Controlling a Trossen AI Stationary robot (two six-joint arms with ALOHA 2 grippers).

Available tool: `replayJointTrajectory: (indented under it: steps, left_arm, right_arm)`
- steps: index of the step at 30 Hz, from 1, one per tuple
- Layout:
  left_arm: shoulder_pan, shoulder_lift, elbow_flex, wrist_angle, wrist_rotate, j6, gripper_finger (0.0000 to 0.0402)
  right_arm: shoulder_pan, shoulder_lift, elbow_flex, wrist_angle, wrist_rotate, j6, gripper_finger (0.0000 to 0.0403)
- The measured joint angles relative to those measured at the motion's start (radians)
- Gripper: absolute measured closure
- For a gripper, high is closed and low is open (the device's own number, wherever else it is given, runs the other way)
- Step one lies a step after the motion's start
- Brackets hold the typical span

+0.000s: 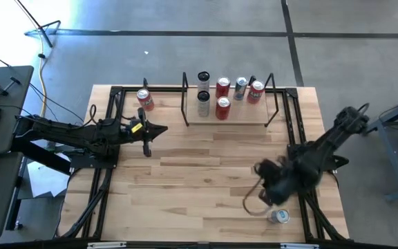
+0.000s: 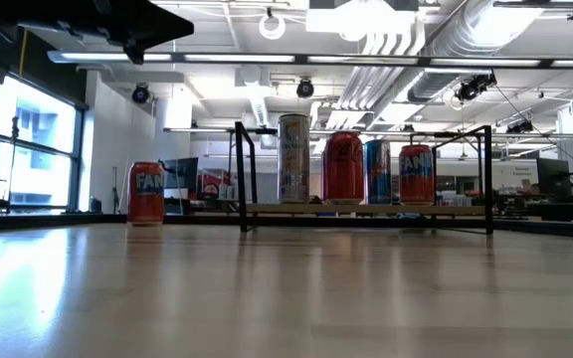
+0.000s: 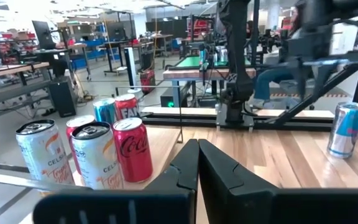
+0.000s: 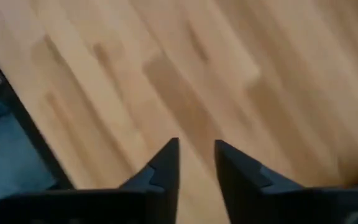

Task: Place canned beverage on shelf
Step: Put the blue soda can aligned with the other blue soda can on the shelf

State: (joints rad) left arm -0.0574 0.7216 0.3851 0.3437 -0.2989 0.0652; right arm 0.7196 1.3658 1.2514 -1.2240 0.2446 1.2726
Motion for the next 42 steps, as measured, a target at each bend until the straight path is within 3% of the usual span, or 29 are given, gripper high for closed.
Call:
replayJointTrajectory:
  steps: [6,10,13,17,42]
  left_arm:
    - [-0.001,0.005,0.0,-0.009,0.0,0.0,0.0401]
    - [-0.008,0.024,0.0,-0.01,0.0,-0.001,0.0401]
    - [-0.016,0.047,0.0,-0.011,0.0,-0.008,0.0401]
    - [-0.024,0.072,0.0,-0.009,0.0,-0.008,0.0401]
    - [-0.024,0.101,-0.001,0.004,0.0,-0.009,0.0401]
  right_arm:
    - [0.137,0.178,0.204,-0.227,-0.118,0.409,0.0217]
    - [0.181,0.259,0.308,-0.257,-0.16,0.54,0.0146]
    - [0.21,0.305,0.344,-0.253,-0.199,0.593,0.0116]
    - [0.254,0.359,0.343,-0.234,-0.272,0.636,0.0108]
    - [0.285,0.383,0.237,-0.145,-0.276,0.649,0.0109]
